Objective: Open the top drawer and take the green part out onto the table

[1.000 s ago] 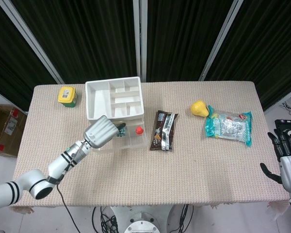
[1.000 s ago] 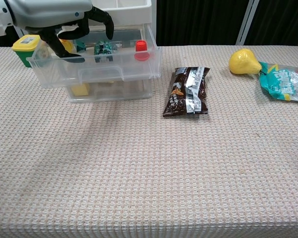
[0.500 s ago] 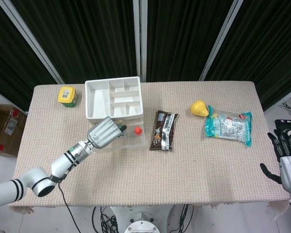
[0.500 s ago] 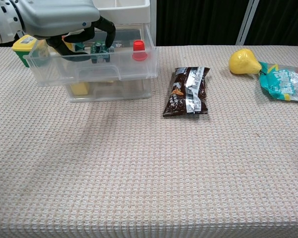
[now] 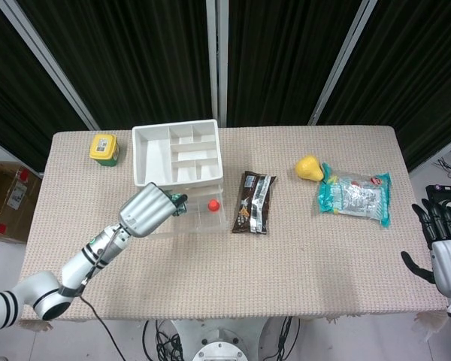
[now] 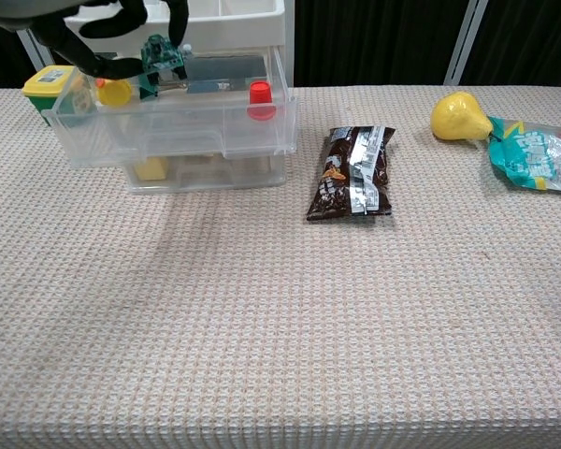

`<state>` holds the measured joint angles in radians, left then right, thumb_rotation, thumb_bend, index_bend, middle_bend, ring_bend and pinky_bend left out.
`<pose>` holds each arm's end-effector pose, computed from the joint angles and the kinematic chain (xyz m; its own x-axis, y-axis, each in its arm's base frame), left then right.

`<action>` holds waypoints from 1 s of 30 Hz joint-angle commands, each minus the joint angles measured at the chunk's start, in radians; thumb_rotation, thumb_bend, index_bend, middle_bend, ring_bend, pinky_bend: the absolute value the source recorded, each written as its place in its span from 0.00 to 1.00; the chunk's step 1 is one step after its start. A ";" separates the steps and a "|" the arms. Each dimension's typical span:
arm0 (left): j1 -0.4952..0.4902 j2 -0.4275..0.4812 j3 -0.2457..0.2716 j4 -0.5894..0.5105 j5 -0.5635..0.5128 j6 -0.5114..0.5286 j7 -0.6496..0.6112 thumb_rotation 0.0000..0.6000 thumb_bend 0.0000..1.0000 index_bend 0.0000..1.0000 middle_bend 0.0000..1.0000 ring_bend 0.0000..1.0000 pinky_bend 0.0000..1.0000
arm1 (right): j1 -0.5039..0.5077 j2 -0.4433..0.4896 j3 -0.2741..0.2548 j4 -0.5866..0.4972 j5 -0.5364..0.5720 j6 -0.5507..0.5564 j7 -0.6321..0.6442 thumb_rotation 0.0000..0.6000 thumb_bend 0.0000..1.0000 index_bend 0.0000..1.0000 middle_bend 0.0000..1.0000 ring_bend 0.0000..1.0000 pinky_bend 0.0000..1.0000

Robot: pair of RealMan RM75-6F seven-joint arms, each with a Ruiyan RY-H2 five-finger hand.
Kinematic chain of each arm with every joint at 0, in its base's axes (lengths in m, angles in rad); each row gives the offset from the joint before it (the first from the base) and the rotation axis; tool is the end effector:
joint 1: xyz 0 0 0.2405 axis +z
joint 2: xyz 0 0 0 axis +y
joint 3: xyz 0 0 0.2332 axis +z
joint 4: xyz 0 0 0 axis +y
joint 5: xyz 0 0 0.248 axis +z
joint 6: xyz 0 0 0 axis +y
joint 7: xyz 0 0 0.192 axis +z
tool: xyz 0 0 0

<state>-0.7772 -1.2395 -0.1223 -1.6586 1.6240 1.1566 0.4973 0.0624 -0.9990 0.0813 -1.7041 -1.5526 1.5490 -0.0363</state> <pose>-0.0513 0.3501 0.0210 0.6446 -0.3223 0.6933 0.3837 -0.6480 -0.6579 -0.2837 -0.2298 0.1537 0.4514 0.0868 0.8881 -0.8887 -0.0460 0.4562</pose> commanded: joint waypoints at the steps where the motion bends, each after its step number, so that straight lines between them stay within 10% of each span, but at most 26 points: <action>1: 0.050 0.042 0.032 -0.072 0.071 0.074 -0.003 1.00 0.35 0.46 0.86 0.98 1.00 | 0.003 -0.001 0.000 0.002 -0.004 -0.002 0.001 1.00 0.18 0.00 0.00 0.00 0.00; 23: -0.058 -0.295 0.106 0.052 0.204 -0.208 0.166 1.00 0.35 0.43 0.84 0.98 1.00 | -0.003 -0.007 -0.011 0.024 -0.007 -0.002 0.021 1.00 0.18 0.00 0.00 0.00 0.00; 30: -0.051 -0.335 0.111 0.068 0.173 -0.230 0.206 1.00 0.30 0.26 0.80 0.95 1.00 | 0.002 -0.007 -0.009 0.020 -0.004 -0.012 0.016 1.00 0.18 0.00 0.00 0.00 0.00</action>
<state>-0.8313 -1.5703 -0.0104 -1.5897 1.8017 0.9234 0.7004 0.0645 -1.0063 0.0727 -1.6837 -1.5559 1.5370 -0.0203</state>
